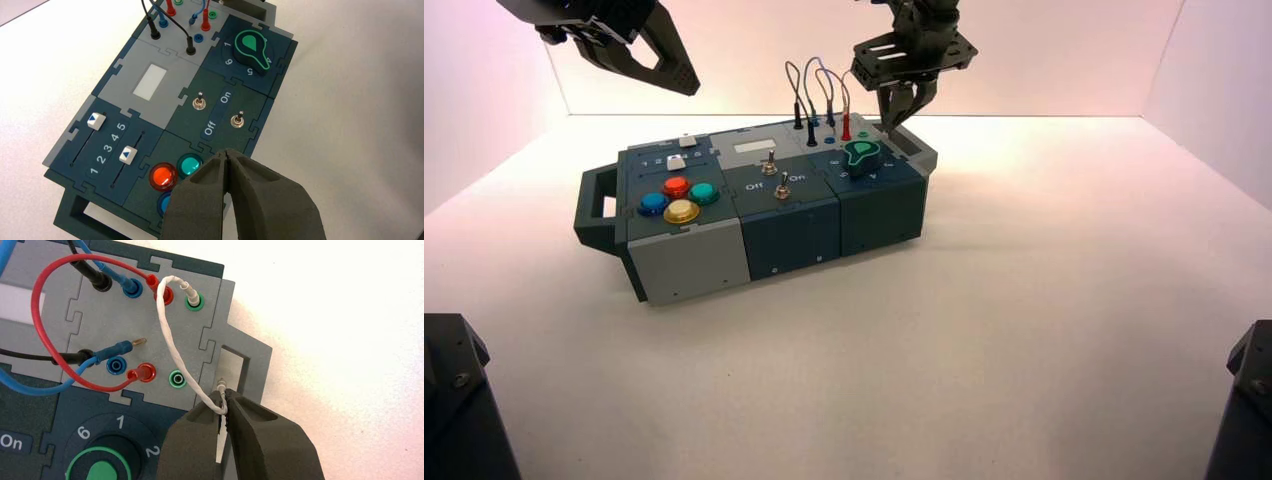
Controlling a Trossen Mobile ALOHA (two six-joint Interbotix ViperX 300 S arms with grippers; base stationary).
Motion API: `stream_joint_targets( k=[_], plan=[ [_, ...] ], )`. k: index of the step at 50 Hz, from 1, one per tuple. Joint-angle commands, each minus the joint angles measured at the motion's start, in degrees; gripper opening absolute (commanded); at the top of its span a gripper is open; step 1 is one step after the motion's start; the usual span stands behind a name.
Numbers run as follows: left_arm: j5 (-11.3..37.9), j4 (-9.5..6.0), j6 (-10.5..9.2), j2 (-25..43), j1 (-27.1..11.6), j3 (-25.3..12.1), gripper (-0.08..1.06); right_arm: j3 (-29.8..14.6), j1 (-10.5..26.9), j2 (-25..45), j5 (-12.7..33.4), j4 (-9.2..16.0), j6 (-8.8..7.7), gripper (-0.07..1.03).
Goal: Insert the white wire.
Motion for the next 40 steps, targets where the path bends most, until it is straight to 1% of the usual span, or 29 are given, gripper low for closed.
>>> stream_joint_targets(
  k=[1,25,31,35,38,40],
  plan=[
    [-0.44,-0.09,0.44,-0.18,-0.18,-1.76,-0.03,-1.49,0.0,-3.78,0.53,-0.26,-0.09,-0.02],
    [0.0,0.0,0.44,-0.62,-0.26,-1.76,-0.03,-1.14,0.18,-7.56,2.02,-0.44,-0.09,-0.02],
    [0.53,0.0,0.97,-0.79,-0.18,-1.76,-0.03,-1.05,0.44,-8.35,2.37,-0.26,-0.09,-0.02],
    [1.76,-0.09,1.58,-0.88,-0.26,-2.11,-0.03,-1.14,0.53,-8.88,3.08,-0.18,0.0,-0.02],
    [1.85,-0.09,1.58,-0.88,-0.44,-2.2,-0.03,-1.23,0.7,-9.05,3.34,-0.09,0.09,-0.02],
    [1.32,-0.44,1.58,-1.41,-0.53,-2.2,-0.03,-1.23,0.97,-9.14,3.34,0.18,0.09,-0.02]
  ],
)
